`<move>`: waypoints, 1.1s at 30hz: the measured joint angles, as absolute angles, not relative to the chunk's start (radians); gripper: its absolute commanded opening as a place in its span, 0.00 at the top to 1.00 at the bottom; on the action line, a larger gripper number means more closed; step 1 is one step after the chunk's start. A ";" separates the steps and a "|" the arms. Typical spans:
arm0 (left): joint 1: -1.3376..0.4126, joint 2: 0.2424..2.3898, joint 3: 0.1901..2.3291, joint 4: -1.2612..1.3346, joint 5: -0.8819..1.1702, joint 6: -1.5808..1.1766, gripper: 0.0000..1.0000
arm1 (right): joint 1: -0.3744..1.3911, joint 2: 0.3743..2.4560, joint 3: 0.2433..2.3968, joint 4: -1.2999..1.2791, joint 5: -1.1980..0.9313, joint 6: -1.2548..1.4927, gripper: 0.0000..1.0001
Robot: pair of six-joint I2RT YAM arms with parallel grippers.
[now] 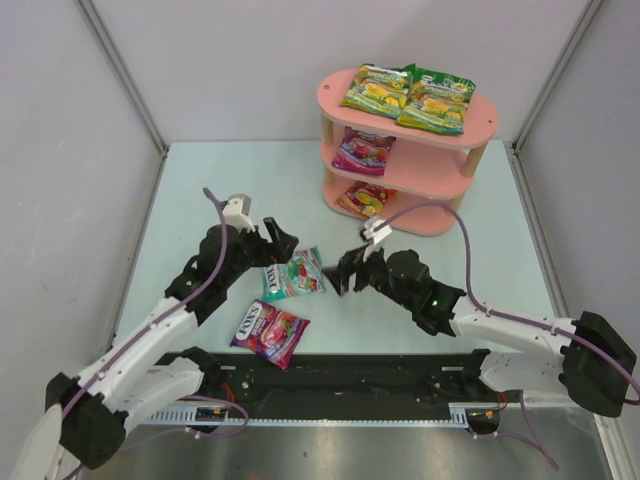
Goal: Place and organize the candy bags onto the shelf
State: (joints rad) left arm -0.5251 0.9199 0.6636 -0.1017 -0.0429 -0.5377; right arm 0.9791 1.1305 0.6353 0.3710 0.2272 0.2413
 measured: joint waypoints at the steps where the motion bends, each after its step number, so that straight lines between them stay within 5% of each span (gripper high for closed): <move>1: -0.525 0.889 0.653 -0.120 -0.051 -0.547 0.06 | 0.979 1.135 0.614 0.353 0.130 0.244 0.21; 10: -0.525 0.730 0.622 -0.232 -0.111 -0.587 0.05 | 0.987 1.399 0.553 0.327 -0.447 0.274 0.19; 33: -0.525 0.667 0.605 -0.302 -0.151 -0.603 0.04 | 0.970 1.815 0.926 0.194 -0.499 0.395 0.17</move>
